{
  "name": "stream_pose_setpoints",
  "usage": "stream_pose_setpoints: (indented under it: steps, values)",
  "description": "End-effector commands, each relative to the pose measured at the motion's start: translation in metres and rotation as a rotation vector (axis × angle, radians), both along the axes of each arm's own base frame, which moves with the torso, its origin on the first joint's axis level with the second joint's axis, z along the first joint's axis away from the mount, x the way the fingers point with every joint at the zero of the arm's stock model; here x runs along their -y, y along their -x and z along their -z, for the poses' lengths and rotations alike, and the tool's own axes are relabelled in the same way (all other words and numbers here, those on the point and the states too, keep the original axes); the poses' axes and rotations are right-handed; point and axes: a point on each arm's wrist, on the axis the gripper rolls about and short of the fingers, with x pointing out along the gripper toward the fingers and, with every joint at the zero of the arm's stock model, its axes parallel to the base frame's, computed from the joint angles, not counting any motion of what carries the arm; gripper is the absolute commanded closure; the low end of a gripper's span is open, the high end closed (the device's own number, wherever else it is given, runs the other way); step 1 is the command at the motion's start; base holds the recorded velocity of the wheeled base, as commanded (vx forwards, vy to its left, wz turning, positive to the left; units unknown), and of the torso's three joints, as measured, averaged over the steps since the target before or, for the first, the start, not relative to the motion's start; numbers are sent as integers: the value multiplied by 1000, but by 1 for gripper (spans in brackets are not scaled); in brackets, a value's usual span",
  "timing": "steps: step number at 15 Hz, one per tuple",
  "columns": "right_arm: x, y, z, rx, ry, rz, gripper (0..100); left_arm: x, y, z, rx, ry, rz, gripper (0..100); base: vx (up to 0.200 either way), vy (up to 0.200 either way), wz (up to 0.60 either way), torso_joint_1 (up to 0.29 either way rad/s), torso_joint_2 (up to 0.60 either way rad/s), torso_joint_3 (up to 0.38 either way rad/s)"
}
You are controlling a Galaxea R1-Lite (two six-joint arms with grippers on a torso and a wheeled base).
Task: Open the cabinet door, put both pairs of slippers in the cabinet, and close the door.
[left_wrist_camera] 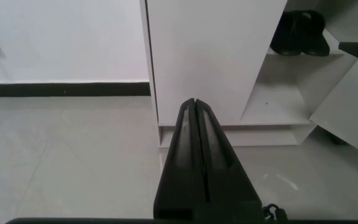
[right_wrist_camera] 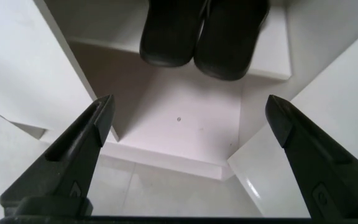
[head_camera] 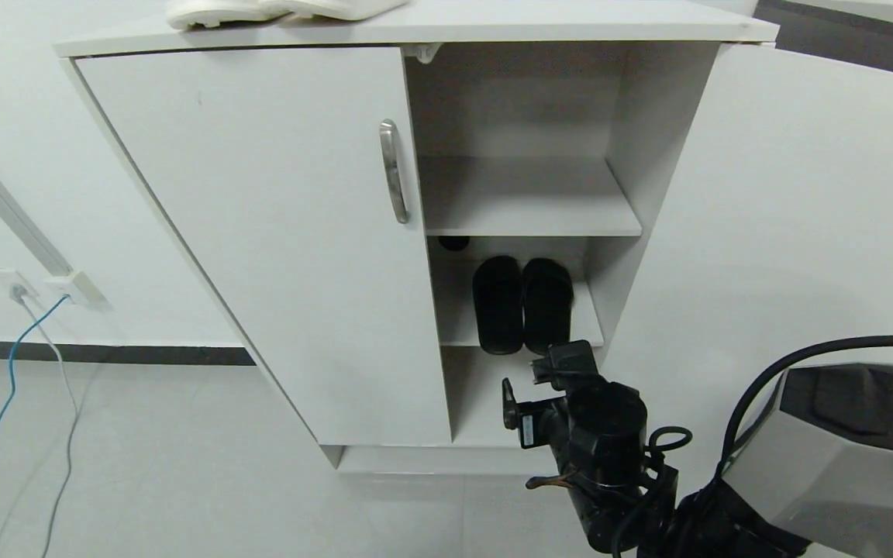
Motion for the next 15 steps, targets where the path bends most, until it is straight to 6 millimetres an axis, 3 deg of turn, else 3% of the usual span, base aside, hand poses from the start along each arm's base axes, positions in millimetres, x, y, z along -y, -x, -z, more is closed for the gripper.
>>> stream_pose_setpoints:
  steps: [1,11,15]
  values:
    - [0,0,0,-1,0,-1,0,0,0,0,-2,0,0,100,0,0,0,-2,2,188]
    - [0,0,1,-1,8,3,0,0,0,0,0,5,-6,100,0,0,0,3,3,199]
    - [1,0,2,-2,9,5,0,0,0,0,0,5,-5,100,0,0,0,1,4,38]
